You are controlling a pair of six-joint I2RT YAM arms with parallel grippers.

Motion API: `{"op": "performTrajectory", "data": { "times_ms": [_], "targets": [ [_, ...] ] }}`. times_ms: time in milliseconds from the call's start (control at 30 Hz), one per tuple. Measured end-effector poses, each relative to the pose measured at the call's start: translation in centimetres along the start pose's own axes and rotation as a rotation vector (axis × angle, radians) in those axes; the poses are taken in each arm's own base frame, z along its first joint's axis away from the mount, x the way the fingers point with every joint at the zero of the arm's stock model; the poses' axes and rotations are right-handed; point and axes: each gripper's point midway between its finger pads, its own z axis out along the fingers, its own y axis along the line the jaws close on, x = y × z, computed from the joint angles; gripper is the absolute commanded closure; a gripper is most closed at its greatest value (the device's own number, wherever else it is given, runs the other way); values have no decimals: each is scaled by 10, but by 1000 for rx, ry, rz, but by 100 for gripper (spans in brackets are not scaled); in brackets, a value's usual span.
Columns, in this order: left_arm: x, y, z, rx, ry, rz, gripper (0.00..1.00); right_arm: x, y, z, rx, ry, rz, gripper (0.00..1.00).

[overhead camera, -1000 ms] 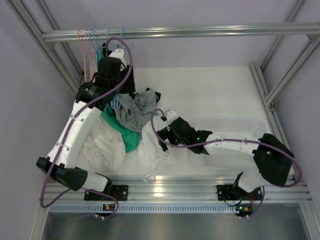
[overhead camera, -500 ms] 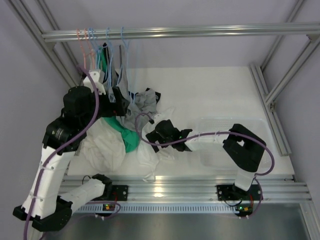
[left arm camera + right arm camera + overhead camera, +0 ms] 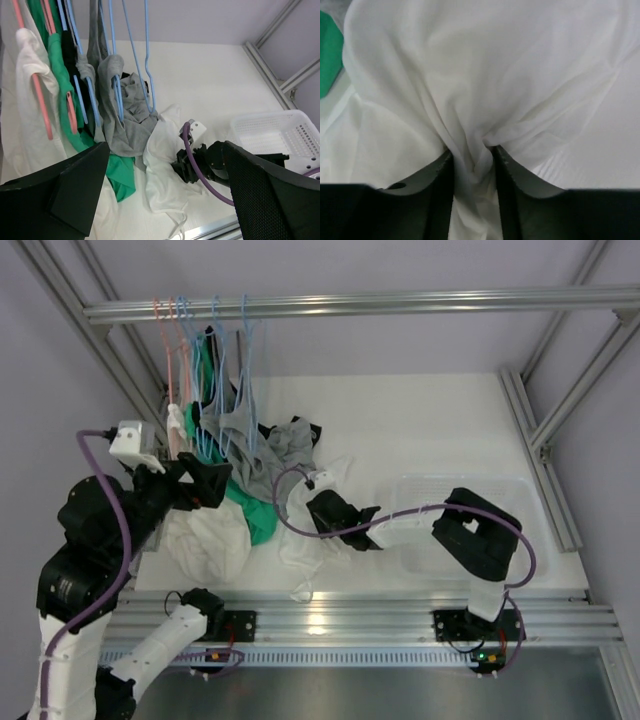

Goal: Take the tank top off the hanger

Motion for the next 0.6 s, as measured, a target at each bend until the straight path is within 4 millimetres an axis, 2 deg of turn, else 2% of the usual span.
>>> {"op": "performTrajectory", "data": {
  "times_ms": [33,100,133,233,300,467,600],
  "targets": [
    [-4,1,-7,-2,-25,-1,1,1,-3,-2,7,-7,8,77],
    [-8,2,-17,-3,-56,-2,1,6,-6,-9,13,-9,28,86],
    [-9,3,-20,-7,-69,-1,1,9,-9,-14,15,-4,31,100],
    [-7,9,-22,-31,-78,-2,1,19,-17,-37,26,16,25,100],
    [2,16,-18,-56,-64,-1,1,11,-21,-57,26,-1,26,100],
    [30,34,-6,-135,-8,-15,1,-57,-27,-124,-25,-193,86,100],
    [45,45,-9,-174,-18,-33,1,-114,-41,-187,-31,-356,133,100]
  ]
}}
